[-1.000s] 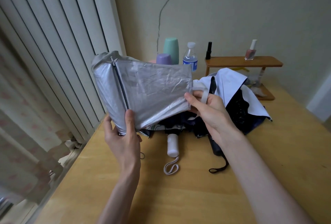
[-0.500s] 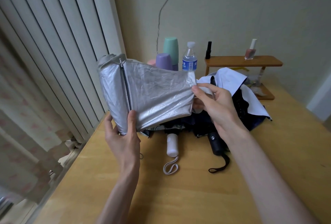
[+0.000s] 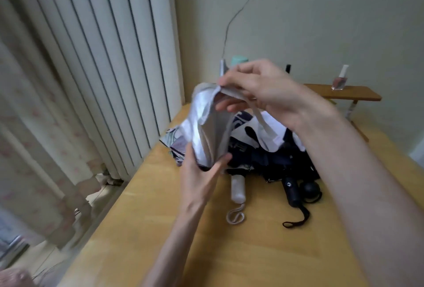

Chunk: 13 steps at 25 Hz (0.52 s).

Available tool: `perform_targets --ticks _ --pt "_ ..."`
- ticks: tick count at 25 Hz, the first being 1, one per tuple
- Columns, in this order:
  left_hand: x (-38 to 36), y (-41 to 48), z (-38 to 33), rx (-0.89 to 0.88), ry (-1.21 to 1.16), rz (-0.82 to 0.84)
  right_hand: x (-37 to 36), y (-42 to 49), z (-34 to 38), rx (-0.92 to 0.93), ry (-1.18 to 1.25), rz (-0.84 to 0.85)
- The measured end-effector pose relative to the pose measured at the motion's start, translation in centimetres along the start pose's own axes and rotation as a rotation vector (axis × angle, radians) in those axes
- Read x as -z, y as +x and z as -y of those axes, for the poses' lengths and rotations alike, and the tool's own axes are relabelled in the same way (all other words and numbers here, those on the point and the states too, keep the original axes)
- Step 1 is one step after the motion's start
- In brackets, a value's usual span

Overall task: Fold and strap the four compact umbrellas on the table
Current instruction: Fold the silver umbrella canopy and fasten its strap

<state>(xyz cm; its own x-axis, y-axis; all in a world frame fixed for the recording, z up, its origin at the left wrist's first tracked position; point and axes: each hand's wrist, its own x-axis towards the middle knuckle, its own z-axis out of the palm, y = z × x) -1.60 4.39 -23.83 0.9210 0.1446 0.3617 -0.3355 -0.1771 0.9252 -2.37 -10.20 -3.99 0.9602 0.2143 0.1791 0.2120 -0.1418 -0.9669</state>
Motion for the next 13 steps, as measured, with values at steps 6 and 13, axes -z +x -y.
perform_targets --ticks 6,13 --pt "-0.5 -1.1 -0.9 -0.030 -0.013 -0.017 -7.7 8.7 0.7 -0.280 -0.116 0.104" --pt "-0.2 -1.1 -1.9 0.110 -0.199 -0.011 -5.5 9.7 -2.3 0.019 -0.182 0.028"
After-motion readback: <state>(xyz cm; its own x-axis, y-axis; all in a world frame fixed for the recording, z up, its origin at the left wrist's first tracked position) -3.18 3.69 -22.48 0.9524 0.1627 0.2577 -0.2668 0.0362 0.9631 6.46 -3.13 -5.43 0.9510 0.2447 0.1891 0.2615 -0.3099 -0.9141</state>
